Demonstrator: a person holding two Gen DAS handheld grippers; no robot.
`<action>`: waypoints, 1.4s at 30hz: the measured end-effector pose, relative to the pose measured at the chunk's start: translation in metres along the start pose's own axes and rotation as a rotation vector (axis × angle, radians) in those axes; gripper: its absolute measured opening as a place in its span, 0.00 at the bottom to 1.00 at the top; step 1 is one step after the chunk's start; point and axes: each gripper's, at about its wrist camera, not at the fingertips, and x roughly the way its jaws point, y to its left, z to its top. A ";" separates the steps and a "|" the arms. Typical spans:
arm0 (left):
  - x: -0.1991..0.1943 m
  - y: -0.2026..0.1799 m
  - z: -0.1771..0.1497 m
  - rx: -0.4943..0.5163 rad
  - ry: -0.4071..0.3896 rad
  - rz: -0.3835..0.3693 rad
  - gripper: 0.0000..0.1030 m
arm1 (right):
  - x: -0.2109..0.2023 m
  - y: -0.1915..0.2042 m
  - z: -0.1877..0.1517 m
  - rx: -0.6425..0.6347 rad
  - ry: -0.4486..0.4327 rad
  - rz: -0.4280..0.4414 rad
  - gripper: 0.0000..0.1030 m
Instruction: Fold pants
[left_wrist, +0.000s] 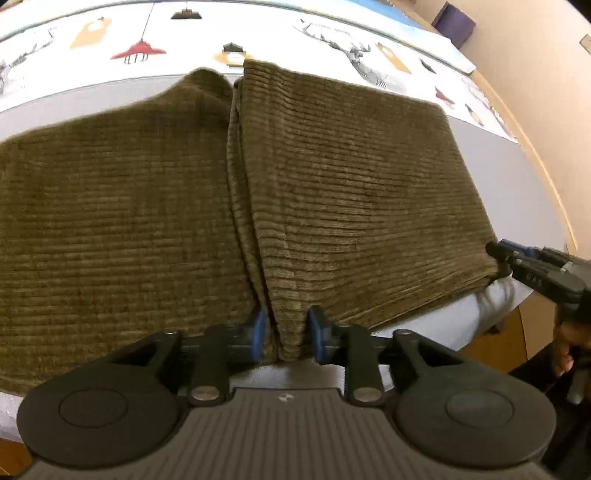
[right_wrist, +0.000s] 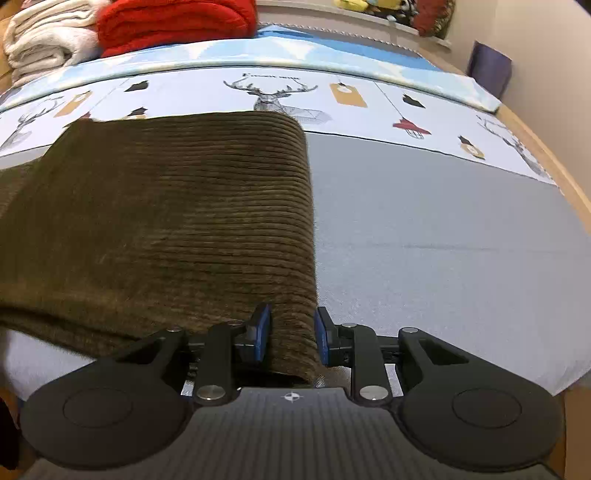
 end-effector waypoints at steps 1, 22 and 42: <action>-0.003 0.001 0.001 -0.009 -0.010 -0.002 0.30 | -0.001 0.000 0.002 0.005 -0.002 -0.016 0.26; -0.030 0.007 -0.007 0.058 -0.095 0.062 0.54 | -0.037 0.057 -0.002 -0.218 -0.255 0.148 0.39; -0.122 0.187 -0.057 -0.512 -0.246 0.156 0.74 | -0.017 0.208 0.027 -0.475 -0.187 0.309 0.47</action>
